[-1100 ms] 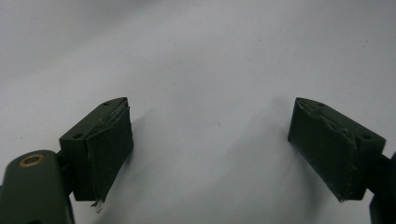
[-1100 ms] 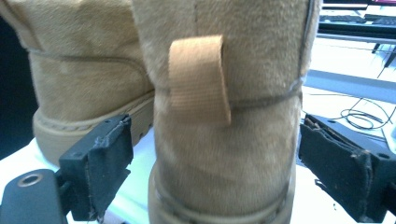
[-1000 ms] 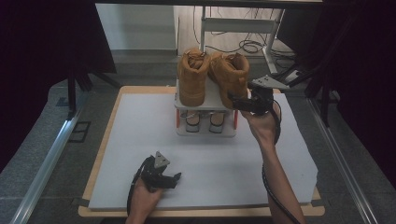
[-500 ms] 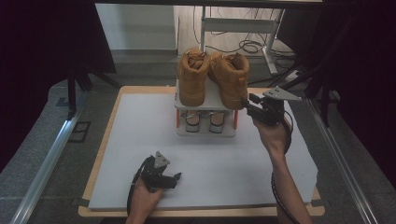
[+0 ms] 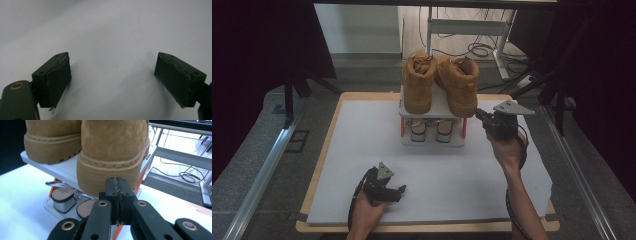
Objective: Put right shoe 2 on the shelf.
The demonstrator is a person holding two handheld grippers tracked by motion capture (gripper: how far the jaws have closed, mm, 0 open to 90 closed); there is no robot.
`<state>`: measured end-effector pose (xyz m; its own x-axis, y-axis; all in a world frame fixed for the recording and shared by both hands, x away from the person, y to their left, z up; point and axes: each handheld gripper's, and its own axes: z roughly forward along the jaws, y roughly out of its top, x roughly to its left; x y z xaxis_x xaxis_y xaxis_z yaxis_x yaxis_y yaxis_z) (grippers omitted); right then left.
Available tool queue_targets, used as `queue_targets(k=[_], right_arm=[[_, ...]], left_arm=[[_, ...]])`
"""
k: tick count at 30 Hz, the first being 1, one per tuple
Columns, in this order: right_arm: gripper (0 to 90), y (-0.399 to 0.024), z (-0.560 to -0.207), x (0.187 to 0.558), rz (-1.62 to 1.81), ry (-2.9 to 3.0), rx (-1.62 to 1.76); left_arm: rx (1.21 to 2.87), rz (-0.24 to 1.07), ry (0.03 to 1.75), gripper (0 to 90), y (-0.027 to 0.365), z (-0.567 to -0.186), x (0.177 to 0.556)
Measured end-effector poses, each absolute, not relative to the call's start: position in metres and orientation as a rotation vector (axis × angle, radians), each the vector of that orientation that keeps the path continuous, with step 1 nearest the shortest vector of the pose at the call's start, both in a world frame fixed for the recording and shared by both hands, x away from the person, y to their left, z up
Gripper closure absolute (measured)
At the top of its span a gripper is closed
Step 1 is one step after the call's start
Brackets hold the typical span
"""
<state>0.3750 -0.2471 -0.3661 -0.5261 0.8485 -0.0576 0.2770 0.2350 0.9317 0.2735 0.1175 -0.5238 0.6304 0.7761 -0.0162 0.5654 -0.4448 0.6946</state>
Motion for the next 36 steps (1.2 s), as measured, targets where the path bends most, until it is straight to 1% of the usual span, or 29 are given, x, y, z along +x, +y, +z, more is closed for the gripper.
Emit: queue_targets(k=[20,36], right_arm=[[89.8,-0.246,-0.377,0.383,1.284,1.957,1.046],[89.7,-0.226,-0.378,0.39,1.283,1.987,1.019]], left_arm=[[2.176,0.403,1.041,13.7,0.118,-0.524,0.274],[2.175,0.402,1.043,13.7,0.118,-0.524,0.274]])
